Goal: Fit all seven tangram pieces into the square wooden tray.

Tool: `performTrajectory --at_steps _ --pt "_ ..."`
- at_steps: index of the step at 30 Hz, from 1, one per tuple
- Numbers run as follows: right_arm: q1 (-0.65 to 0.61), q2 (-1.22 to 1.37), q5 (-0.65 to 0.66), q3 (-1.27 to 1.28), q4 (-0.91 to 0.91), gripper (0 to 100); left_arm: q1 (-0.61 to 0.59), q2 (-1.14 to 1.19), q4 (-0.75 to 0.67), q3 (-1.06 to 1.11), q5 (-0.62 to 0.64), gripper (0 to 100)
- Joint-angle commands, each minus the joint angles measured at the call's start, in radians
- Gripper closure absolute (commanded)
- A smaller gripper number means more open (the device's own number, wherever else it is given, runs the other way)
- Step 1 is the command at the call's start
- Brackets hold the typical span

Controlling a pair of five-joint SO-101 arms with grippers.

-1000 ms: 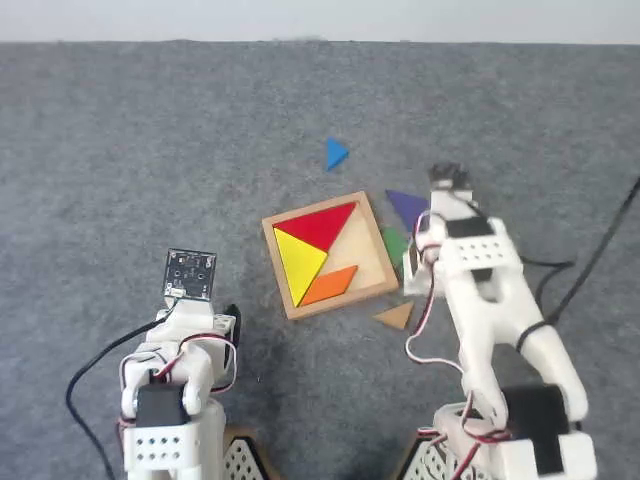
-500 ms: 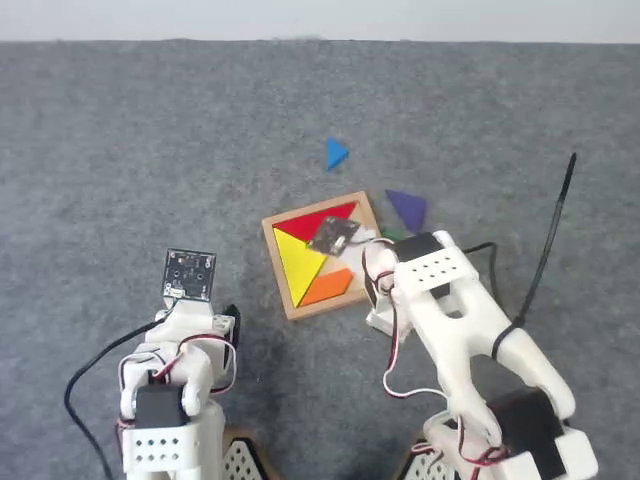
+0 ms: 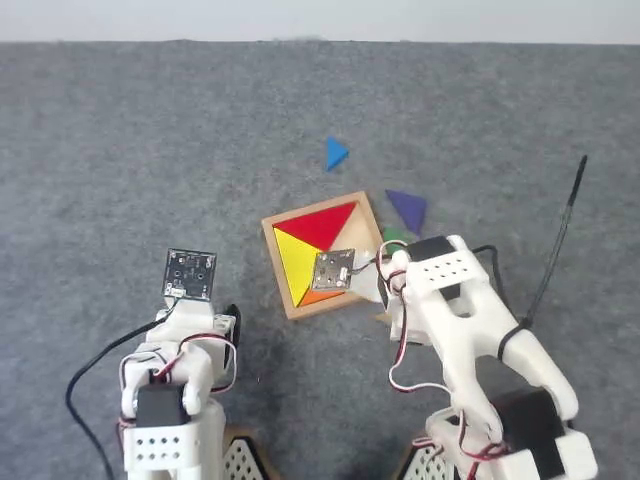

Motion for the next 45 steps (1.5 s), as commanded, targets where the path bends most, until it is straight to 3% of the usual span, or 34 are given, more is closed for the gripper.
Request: performTrajectory --at_steps 1,14,21,27,38,45 --pt "0.019 -0.033 0.028 0.025 -0.076 79.1 0.003 -0.028 0.009 -0.008 -0.006 85" --pt "-0.044 -0.031 -0.018 0.052 -0.151 77.8 0.003 -0.028 0.009 -0.008 -0.006 85" --pt "-0.102 -0.031 -0.057 0.041 -0.176 94.6 0.003 -0.028 0.009 -0.008 -0.006 85" --pt "-0.105 -0.031 -0.058 0.049 -0.125 86.8 0.003 -0.028 0.009 -0.008 -0.006 85" --pt "-0.019 -0.045 -0.288 -0.011 -0.085 86.4 0.003 -0.028 0.009 -0.008 -0.006 85" --pt "0.048 -0.044 -0.325 0.048 -0.097 86.4 0.003 -0.028 0.009 -0.008 -0.006 85"
